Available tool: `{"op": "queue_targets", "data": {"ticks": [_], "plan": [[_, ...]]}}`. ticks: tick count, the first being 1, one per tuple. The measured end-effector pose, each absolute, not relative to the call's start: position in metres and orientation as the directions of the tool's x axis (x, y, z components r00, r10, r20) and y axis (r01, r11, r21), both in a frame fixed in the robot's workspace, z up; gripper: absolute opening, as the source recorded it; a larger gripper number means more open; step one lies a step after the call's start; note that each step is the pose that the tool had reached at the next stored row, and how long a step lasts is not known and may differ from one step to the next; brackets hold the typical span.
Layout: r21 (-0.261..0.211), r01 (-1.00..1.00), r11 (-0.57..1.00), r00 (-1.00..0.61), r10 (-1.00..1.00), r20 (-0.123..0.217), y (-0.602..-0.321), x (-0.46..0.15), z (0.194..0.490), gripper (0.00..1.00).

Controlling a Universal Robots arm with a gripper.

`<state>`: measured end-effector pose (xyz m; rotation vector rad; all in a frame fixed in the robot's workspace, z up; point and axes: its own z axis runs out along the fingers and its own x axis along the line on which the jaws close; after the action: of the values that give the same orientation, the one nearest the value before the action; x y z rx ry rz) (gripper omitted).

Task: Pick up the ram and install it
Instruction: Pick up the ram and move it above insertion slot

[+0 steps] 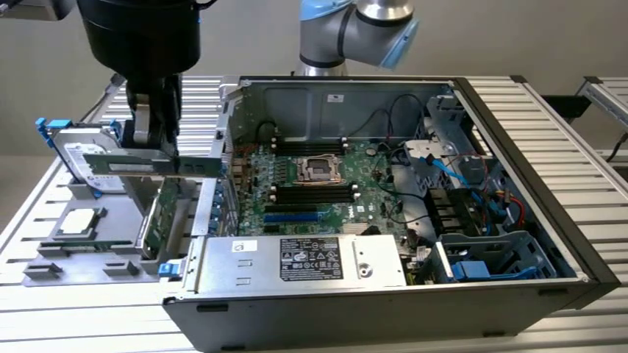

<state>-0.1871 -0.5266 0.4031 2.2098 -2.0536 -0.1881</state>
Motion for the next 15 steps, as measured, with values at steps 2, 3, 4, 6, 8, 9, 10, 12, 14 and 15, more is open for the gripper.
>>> {"op": "queue_targets", "data": {"ticks": [2, 3, 4, 6, 8, 9, 10, 12, 14, 15], "plan": [[0.171, -0.983, -0.073, 0.072, -0.997, -0.010, -0.526, -0.178, 0.404, 0.14], [0.171, -0.983, -0.073, 0.072, -0.997, -0.010, -0.526, -0.174, 0.405, 0.14], [0.171, -0.983, -0.073, 0.072, -0.997, -0.010, -0.526, -0.169, 0.405, 0.14], [0.171, -0.983, -0.073, 0.072, -0.997, -0.010, -0.526, -0.160, 0.405, 0.14], [0.171, -0.983, -0.073, 0.072, -0.997, -0.010, -0.525, -0.151, 0.405, 0.14], [0.171, -0.983, -0.073, 0.072, -0.997, -0.010, -0.524, -0.146, 0.405, 0.14], [0.171, -0.983, -0.073, 0.072, -0.997, -0.010, -0.523, -0.142, 0.405, 0.14], [0.171, -0.983, -0.073, 0.072, -0.997, -0.010, -0.521, -0.133, 0.405, 0.14], [0.171, -0.983, -0.073, 0.072, -0.997, -0.010, -0.518, -0.123, 0.404, 0.14], [0.171, -0.983, -0.073, 0.072, -0.997, -0.010, -0.517, -0.119, 0.404, 0.14]]}}
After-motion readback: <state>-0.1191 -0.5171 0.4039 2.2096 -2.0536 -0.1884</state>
